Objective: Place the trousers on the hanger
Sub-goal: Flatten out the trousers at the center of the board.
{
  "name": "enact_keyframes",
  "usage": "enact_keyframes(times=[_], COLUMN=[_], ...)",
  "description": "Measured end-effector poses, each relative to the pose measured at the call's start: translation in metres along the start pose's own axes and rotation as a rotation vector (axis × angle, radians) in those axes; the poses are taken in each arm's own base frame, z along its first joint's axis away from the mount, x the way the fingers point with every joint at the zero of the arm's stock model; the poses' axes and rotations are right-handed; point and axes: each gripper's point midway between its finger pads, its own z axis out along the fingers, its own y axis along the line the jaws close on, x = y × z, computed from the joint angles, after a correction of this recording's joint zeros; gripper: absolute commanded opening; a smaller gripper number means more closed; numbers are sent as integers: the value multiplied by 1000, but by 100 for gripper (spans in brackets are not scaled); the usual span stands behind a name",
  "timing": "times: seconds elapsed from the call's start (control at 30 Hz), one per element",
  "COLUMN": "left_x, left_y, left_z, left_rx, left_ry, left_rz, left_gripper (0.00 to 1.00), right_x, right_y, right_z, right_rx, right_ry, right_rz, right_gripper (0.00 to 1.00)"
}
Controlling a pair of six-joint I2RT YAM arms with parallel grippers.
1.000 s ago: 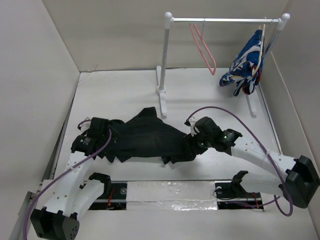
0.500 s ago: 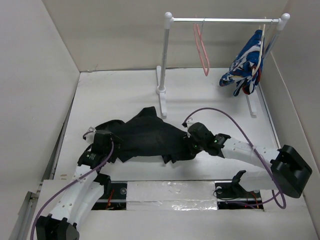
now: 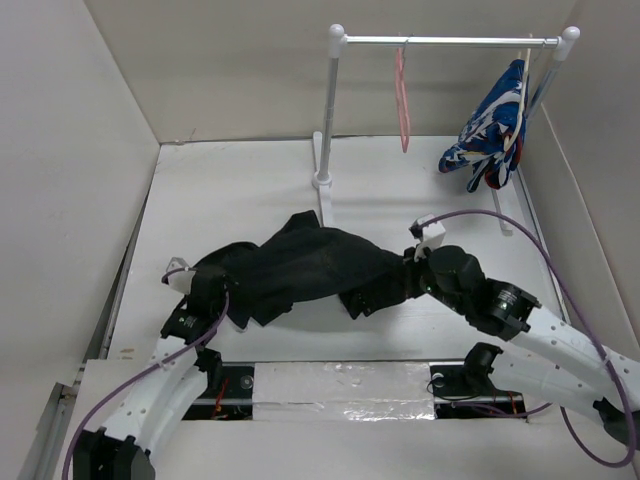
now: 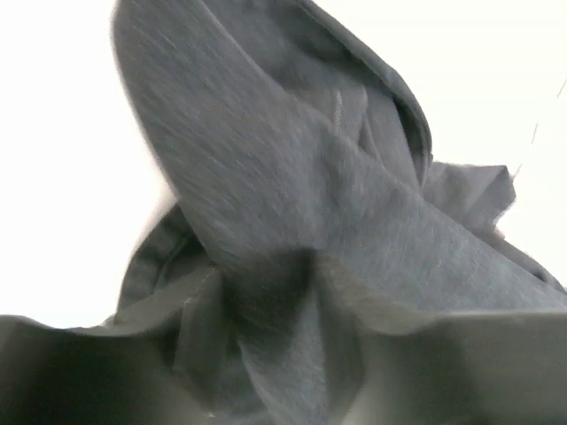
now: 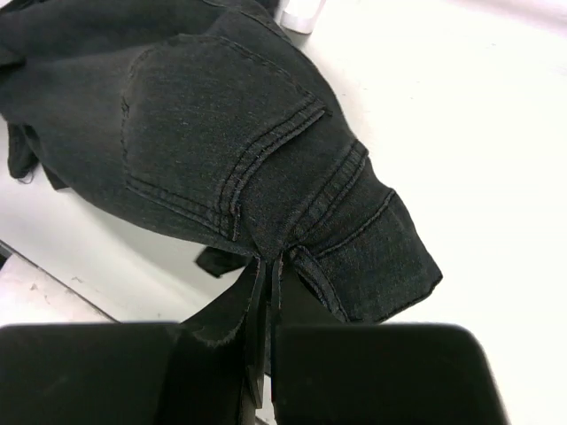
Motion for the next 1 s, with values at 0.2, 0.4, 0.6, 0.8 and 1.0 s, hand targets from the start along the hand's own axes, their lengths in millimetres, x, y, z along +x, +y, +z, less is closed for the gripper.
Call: enact_keyframes(times=[0.2, 0.4, 0.6, 0.8, 1.0], left_x=[-16, -128, -218, -223, -160], left_y=[-32, -165, -231, -269, -320], left_z=[0, -112, -249, -242, -51], left_rx=[28, 374, 610, 612, 346], left_ry=[-26, -272, -487, -481, -269], left_rz=[54, 41, 75, 213, 465], left_gripper=[0, 0, 0, 6, 75], right_x=[-9, -62, -129, -154, -107], right_y=[-1, 40, 99, 76, -32], right_z=[-24, -84, -167, -160, -39], right_rx=[10, -168, -522, -377, 129], right_ry=[32, -16, -151, -232, -43], right_rz=[-23, -89, -99, -84, -51], right_gripper=[0, 0, 0, 0, 0])
